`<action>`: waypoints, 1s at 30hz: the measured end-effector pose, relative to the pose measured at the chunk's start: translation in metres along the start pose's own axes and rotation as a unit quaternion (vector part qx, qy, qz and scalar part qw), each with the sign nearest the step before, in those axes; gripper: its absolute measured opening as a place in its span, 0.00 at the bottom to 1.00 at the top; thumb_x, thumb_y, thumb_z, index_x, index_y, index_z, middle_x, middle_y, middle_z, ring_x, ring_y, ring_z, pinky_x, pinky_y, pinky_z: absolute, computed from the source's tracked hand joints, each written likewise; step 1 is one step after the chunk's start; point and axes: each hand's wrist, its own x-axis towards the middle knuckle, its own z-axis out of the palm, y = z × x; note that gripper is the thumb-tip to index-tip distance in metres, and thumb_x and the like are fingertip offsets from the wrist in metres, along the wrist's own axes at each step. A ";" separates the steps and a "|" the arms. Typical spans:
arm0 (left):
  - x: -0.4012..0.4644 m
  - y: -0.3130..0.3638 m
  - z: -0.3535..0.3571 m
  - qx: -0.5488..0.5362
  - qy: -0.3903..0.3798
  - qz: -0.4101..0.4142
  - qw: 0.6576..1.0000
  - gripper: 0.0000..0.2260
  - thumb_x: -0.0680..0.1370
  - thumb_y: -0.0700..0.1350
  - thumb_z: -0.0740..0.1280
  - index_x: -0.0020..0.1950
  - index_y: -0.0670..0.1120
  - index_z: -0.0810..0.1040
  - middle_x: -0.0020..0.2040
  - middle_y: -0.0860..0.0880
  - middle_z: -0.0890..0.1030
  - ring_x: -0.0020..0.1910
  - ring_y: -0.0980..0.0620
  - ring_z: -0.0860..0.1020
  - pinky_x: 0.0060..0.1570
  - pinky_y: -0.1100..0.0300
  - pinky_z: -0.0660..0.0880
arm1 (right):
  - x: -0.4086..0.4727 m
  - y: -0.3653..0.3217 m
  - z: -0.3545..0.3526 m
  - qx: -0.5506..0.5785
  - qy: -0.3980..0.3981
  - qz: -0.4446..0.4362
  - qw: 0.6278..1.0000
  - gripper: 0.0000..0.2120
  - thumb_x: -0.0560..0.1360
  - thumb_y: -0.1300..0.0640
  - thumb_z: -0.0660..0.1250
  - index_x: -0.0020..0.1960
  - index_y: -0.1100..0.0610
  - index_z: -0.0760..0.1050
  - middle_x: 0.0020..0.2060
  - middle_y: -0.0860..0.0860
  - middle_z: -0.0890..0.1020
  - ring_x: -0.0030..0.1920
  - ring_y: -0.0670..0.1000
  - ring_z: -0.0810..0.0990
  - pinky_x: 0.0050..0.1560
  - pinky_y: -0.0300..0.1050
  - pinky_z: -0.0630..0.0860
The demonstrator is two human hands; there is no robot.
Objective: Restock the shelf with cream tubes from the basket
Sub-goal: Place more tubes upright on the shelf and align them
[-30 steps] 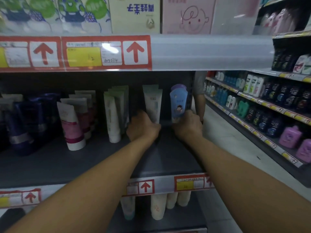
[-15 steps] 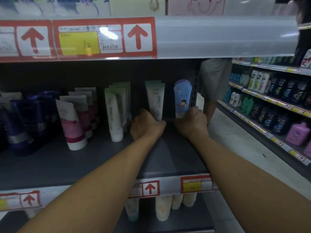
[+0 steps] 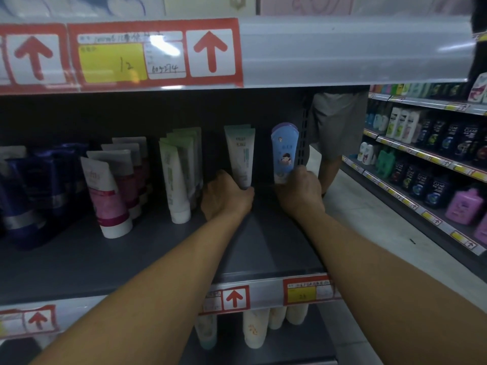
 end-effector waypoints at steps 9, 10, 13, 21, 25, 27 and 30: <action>0.000 -0.001 -0.001 0.004 -0.004 0.002 1.000 0.29 0.75 0.60 0.76 0.67 0.45 0.75 0.65 0.44 0.81 0.66 0.41 0.79 0.49 0.52 0.74 | 0.000 0.000 -0.001 0.003 0.000 0.017 1.000 0.27 0.77 0.53 0.76 0.69 0.61 0.69 0.64 0.61 0.77 0.65 0.62 0.77 0.61 0.58 0.79; 0.000 -0.001 -0.001 0.005 -0.004 0.002 1.000 0.29 0.75 0.60 0.76 0.68 0.45 0.75 0.66 0.44 0.81 0.66 0.41 0.79 0.49 0.52 0.74 | 0.000 -0.001 -0.001 0.002 0.000 0.016 1.000 0.27 0.77 0.53 0.76 0.69 0.61 0.69 0.65 0.61 0.77 0.66 0.62 0.76 0.62 0.59 0.79; 0.000 -0.001 0.000 0.005 -0.001 0.005 1.000 0.29 0.75 0.60 0.76 0.68 0.45 0.74 0.66 0.44 0.81 0.66 0.41 0.79 0.51 0.51 0.76 | 0.001 0.000 0.000 -0.003 0.000 0.014 1.000 0.27 0.77 0.53 0.76 0.69 0.61 0.68 0.65 0.62 0.77 0.66 0.62 0.76 0.63 0.60 0.79; 0.003 -0.003 0.003 -0.002 0.002 0.004 1.000 0.30 0.73 0.61 0.77 0.68 0.46 0.74 0.65 0.44 0.81 0.65 0.41 0.80 0.55 0.49 0.80 | 0.001 0.001 0.000 0.011 0.001 0.020 1.000 0.33 0.74 0.51 0.79 0.70 0.62 0.67 0.65 0.61 0.76 0.66 0.63 0.76 0.63 0.60 0.78; 0.006 -0.005 0.004 -0.008 -0.009 0.000 1.000 0.32 0.72 0.60 0.79 0.68 0.45 0.74 0.66 0.44 0.81 0.66 0.41 0.80 0.54 0.50 0.79 | -0.001 0.002 -0.001 0.024 0.007 0.026 0.999 0.35 0.72 0.52 0.80 0.70 0.61 0.65 0.65 0.62 0.74 0.67 0.63 0.74 0.63 0.59 0.77; 0.006 -0.006 0.003 -0.013 -0.015 -0.002 1.000 0.35 0.70 0.60 0.81 0.69 0.44 0.73 0.67 0.43 0.81 0.67 0.40 0.79 0.57 0.48 0.80 | -0.003 0.002 -0.002 0.021 0.013 0.022 0.999 0.36 0.72 0.51 0.80 0.69 0.62 0.64 0.65 0.63 0.74 0.67 0.64 0.74 0.61 0.57 0.76; 0.004 -0.008 -0.001 -0.002 -0.025 -0.001 1.000 0.41 0.69 0.59 0.82 0.73 0.42 0.70 0.69 0.42 0.79 0.70 0.39 0.77 0.62 0.47 0.79 | -0.007 0.001 -0.007 0.014 0.012 0.011 1.000 0.35 0.72 0.49 0.79 0.68 0.62 0.64 0.64 0.63 0.76 0.65 0.64 0.76 0.58 0.55 0.75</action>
